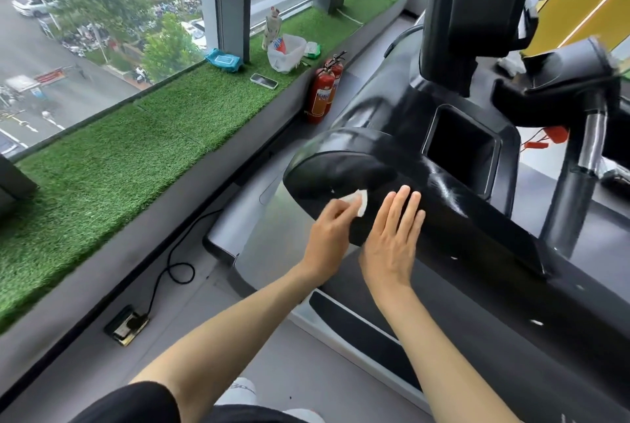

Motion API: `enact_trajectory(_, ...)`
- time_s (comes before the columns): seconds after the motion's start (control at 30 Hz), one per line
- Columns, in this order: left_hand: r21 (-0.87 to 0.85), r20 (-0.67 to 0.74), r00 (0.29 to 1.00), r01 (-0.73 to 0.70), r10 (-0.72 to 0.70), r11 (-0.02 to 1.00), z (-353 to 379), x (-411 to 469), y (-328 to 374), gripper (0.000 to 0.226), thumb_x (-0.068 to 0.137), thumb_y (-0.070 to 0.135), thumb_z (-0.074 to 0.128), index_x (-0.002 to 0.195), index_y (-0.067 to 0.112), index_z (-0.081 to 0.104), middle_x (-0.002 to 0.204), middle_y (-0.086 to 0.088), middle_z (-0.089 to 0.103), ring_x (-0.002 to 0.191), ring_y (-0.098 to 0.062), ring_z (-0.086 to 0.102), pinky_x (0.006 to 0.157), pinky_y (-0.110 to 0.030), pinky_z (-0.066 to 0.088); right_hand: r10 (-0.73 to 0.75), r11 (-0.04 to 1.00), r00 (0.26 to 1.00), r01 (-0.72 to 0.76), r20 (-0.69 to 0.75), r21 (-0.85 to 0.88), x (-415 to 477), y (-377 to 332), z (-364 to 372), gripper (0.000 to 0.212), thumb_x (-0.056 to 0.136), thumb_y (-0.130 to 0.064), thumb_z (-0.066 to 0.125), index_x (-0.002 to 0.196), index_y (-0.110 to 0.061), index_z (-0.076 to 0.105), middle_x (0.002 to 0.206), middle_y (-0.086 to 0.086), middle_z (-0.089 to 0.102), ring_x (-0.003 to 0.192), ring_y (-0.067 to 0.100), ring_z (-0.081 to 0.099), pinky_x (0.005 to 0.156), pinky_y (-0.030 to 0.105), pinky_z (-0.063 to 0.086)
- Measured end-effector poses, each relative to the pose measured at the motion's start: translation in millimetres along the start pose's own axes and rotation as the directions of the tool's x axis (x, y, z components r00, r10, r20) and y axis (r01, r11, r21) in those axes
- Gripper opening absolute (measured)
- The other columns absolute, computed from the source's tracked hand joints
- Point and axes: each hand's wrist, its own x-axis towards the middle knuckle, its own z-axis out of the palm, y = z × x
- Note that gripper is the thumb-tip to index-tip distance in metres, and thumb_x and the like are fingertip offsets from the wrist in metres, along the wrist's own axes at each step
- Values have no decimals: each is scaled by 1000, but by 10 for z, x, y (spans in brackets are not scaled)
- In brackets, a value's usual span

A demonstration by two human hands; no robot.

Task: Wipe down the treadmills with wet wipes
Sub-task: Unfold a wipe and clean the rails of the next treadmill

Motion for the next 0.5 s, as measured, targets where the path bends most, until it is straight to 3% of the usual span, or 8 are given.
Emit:
enact_trajectory(0.07, 4, -117, 989, 95, -94, 995, -34, 64, -89, 38, 93, 9, 52, 130, 10, 59, 85, -3, 49, 70, -10, 44, 68, -24, 48, -21, 1000, 1000, 21, 5, -6, -4, 35, 17, 71, 91, -9, 28, 145, 12, -12, 151, 33, -23, 142, 47, -19, 116, 54, -7)
enact_trajectory(0.13, -37, -278, 922, 269, -268, 963, -46, 155, -189, 47, 91, 1, 45, 137, 6, 52, 81, -4, 41, 66, -9, 36, 64, -25, 42, -34, 999, 999, 34, 12, -17, -1, 57, 18, 76, 90, -11, 35, 146, 12, -11, 151, 33, -22, 142, 47, -17, 116, 54, -9)
enact_trajectory(0.2, -16, -271, 924, 276, -270, 961, -1, 152, -143, 50, 90, -6, 48, 138, 6, 50, 83, -5, 41, 67, -12, 39, 66, -26, 45, -25, 1000, 1000, 25, 17, -9, 4, 43, 7, 75, 90, -10, 34, 145, 13, -11, 151, 34, -22, 142, 48, -15, 115, 54, -9)
enact_trajectory(0.33, 48, -64, 998, 20, -17, 999, 134, -192, -12, 37, 85, -12, 58, 120, -2, 61, 85, -7, 49, 69, -13, 44, 65, -34, 54, -2, 999, 999, 4, 47, -33, 15, 13, -4, 69, 90, -8, 23, 145, 13, -13, 150, 35, -23, 141, 48, -20, 115, 55, -9)
enact_trajectory(0.4, 8, -93, 994, 65, -63, 998, 105, -194, -77, 40, 86, -10, 55, 125, 0, 60, 85, -9, 51, 70, -14, 46, 68, -30, 52, -15, 999, 998, 18, 61, -49, 9, 21, -6, 69, 89, -10, 19, 144, 13, -15, 150, 35, -23, 140, 49, -22, 115, 55, -11)
enact_trajectory(0.5, -33, -237, 940, 245, -246, 969, 18, -47, -150, 50, 88, -10, 49, 136, 1, 51, 82, -11, 48, 66, -10, 38, 68, -17, 40, -23, 998, 998, 27, 66, -51, 8, 33, -15, 67, 88, -10, 13, 144, 13, -16, 150, 35, -23, 139, 49, -22, 114, 56, -12)
